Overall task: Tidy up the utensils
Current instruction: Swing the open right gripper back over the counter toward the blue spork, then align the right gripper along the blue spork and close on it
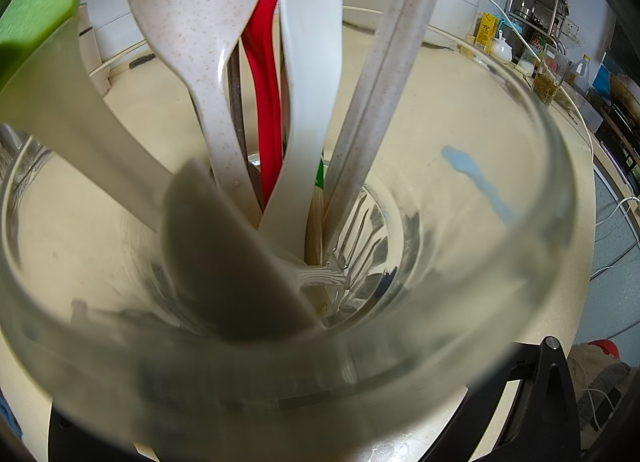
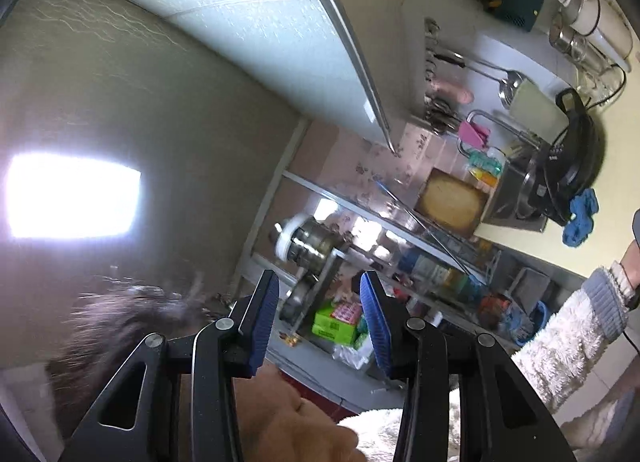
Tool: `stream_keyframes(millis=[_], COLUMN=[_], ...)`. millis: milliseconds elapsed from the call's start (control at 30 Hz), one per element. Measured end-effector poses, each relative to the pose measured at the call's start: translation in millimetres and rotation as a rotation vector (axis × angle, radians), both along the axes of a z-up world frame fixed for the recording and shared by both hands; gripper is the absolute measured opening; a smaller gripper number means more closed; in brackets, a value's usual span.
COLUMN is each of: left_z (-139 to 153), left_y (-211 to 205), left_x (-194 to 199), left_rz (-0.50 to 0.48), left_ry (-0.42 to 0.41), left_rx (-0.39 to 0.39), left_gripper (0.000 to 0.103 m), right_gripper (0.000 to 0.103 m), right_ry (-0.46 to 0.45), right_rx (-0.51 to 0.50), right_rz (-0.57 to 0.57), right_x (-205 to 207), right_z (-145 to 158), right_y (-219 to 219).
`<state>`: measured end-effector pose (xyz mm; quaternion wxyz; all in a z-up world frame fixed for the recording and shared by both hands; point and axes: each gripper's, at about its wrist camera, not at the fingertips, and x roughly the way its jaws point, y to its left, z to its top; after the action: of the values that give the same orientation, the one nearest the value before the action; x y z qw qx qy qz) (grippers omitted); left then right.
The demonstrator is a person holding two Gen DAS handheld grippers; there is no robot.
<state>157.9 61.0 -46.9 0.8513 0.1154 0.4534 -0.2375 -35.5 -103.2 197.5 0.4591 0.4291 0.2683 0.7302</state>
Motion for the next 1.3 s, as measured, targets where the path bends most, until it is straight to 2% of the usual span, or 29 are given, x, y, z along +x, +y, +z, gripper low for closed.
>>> stream_keyframes(millis=[100, 133, 333, 433, 500, 600, 633, 700, 800, 867, 1000, 1167, 1300], left_z=[0.0, 0.1, 0.1, -0.3, -0.3, -0.6, -0.6, -0.6, -0.6, -0.6, -0.6, -0.7, -0.7], left_y=[-0.1, 0.0, -0.2, 0.0, -0.1, -0.3, -0.1, -0.1, 0.0, 0.2, 0.4, 0.9, 1.1], left_x=[0.0, 0.0, 0.0, 0.3, 0.2, 0.1, 0.1, 0.2, 0.3, 0.5, 0.5, 0.4, 0.5], left_rz=[0.000, 0.000, 0.000, 0.000, 0.001, 0.001, 0.001, 0.001, 0.001, 0.001, 0.000, 0.001, 0.000], left_ry=[0.001, 0.001, 0.002, 0.002, 0.001, 0.001, 0.001, 0.001, 0.001, 0.001, 0.001, 0.001, 0.002], left_rx=[0.000, 0.000, 0.000, 0.000, 0.000, 0.000, 0.000, 0.000, 0.001, 0.000, 0.000, 0.000, 0.000], left_gripper=[0.102, 0.102, 0.102, 0.102, 0.102, 0.102, 0.102, 0.102, 0.102, 0.102, 0.102, 0.102, 0.102], right_gripper=[0.044, 0.044, 0.044, 0.044, 0.044, 0.044, 0.044, 0.044, 0.044, 0.044, 0.043, 0.042, 0.042], right_ry=[-0.035, -0.043, -0.075, -0.074, -0.085, -0.097, -0.087, -0.027, 0.097, 0.132, 0.088, 0.051, -0.057], right_rx=[0.023, 0.009, -0.219, -0.452, -0.659, -0.921, -0.967, -1.074, -1.143, -1.176, -1.306, -1.357, -1.396], right_rz=[-0.043, -0.091, -0.674, -0.966, -1.171, -1.325, -1.330, -1.271, -1.102, -1.049, -1.034, -0.967, -0.948], right_x=[-1.0, 0.1, 11.7, 19.4, 25.1, 42.0, 47.5, 67.3, 94.1, 100.3, 106.0, 111.8, 113.9], right_z=[3.4, 3.7, -18.0, -38.5, -57.3, -95.2, -105.0, -138.5, -185.1, -204.9, -232.7, -261.8, -266.3], right_y=[-16.6, -23.6, -81.3, -97.6, -100.5, -99.4, -100.5, -101.7, -102.3, -98.4, -84.4, -67.1, -36.1])
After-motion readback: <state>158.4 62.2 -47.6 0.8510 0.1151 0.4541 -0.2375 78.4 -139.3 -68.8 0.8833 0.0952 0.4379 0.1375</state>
